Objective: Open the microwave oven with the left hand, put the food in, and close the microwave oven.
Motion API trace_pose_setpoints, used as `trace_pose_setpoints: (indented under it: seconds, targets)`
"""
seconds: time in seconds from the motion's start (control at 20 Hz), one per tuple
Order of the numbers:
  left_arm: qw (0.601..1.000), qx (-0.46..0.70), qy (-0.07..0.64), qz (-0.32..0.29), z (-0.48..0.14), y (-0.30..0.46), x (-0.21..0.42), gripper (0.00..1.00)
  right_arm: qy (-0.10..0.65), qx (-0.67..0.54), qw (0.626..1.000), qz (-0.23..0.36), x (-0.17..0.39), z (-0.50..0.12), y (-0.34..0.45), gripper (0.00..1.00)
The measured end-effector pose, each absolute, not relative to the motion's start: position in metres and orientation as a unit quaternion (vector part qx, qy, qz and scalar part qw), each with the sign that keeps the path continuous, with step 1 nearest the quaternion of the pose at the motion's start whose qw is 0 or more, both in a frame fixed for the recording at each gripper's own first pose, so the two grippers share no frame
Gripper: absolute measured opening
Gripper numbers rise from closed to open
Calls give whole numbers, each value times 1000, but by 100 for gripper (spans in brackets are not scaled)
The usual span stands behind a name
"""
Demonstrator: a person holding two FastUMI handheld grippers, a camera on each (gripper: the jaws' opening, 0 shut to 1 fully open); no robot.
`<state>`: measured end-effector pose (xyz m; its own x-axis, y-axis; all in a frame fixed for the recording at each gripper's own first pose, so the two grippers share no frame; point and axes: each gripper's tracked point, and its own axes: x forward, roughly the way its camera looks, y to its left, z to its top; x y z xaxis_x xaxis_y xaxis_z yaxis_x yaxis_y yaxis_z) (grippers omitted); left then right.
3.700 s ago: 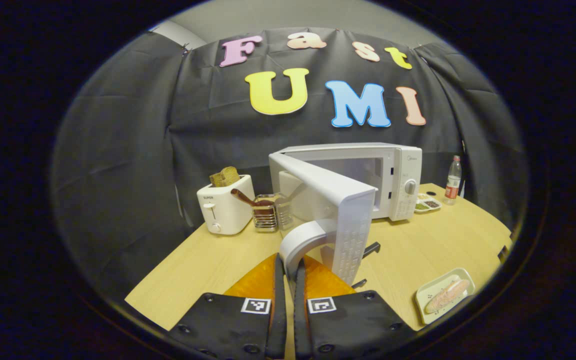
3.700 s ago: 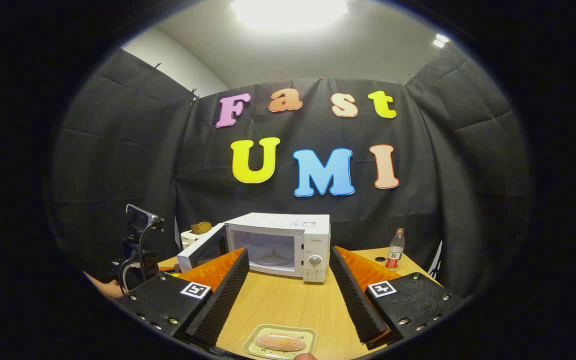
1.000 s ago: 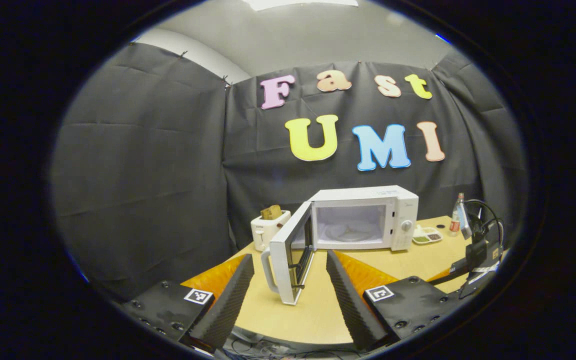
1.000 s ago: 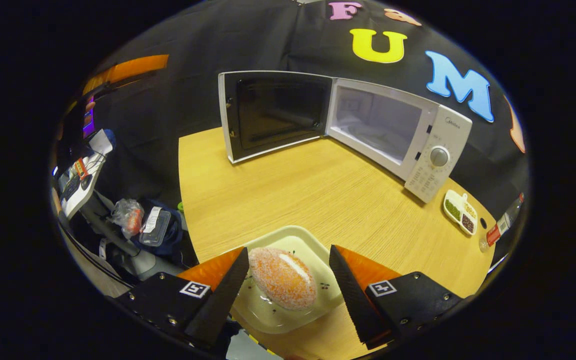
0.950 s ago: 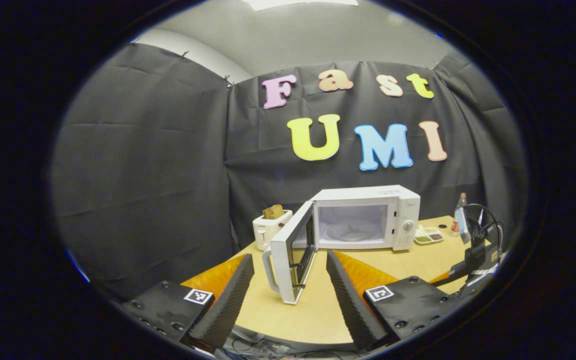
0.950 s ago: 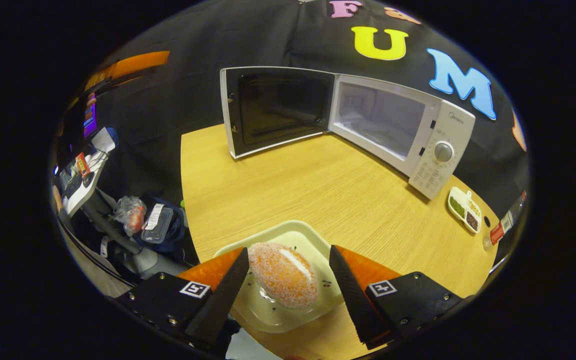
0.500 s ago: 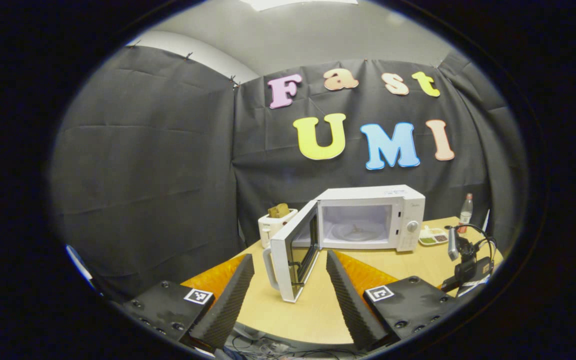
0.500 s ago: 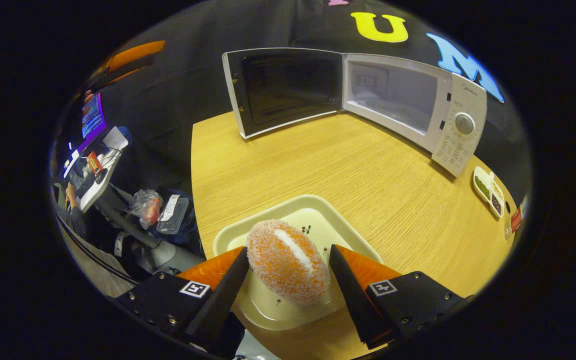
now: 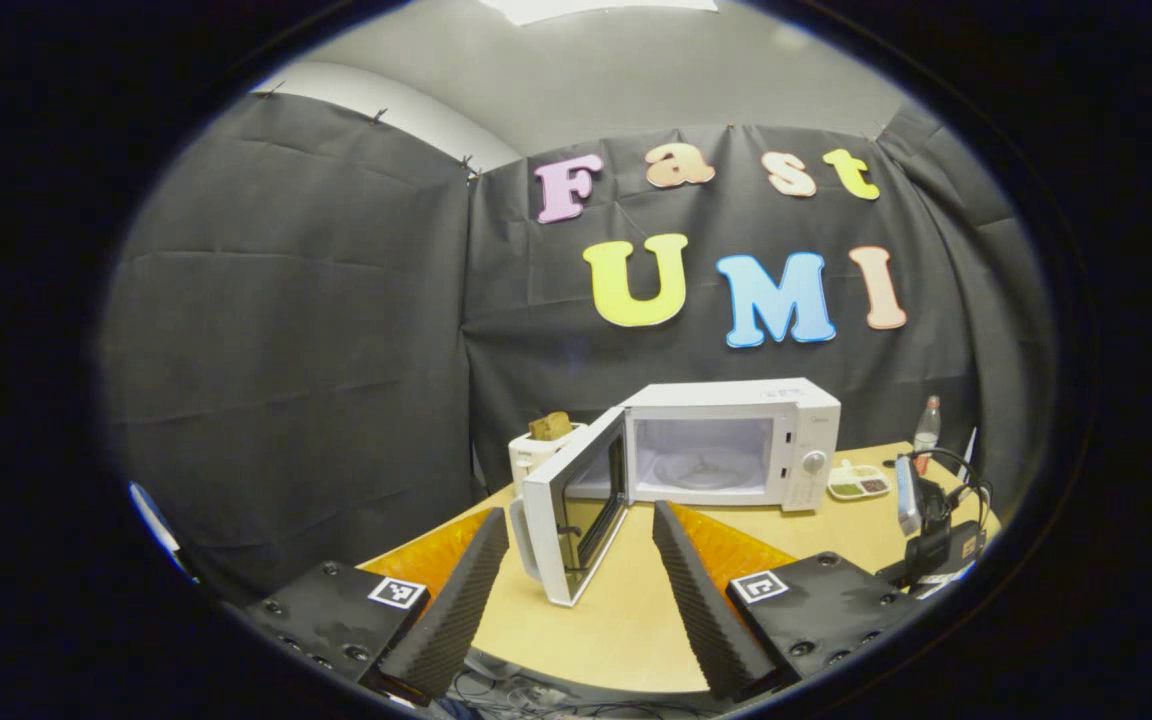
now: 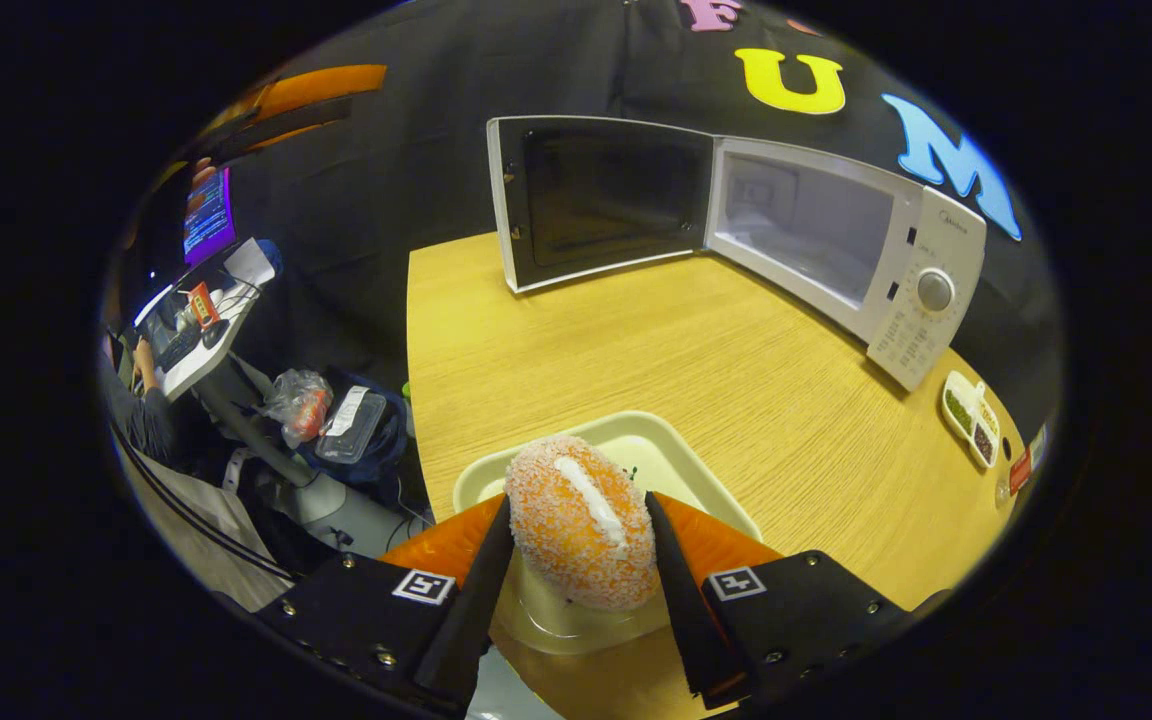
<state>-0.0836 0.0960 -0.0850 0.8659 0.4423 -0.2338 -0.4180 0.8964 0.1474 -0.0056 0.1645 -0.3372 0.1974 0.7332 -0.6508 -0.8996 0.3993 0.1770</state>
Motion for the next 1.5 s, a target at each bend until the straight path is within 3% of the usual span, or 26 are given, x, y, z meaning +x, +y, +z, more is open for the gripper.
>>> trace_pose_setpoints:
  seconds: [0.65,1.5]
  targets:
    - [971,23,99,216,-83,134,-51,95,252,-92,848,457,91,-246,190,77]
    - [960,5,78,269,-82,237,-26,95,195,-121,889,395,222,-225,264,77]
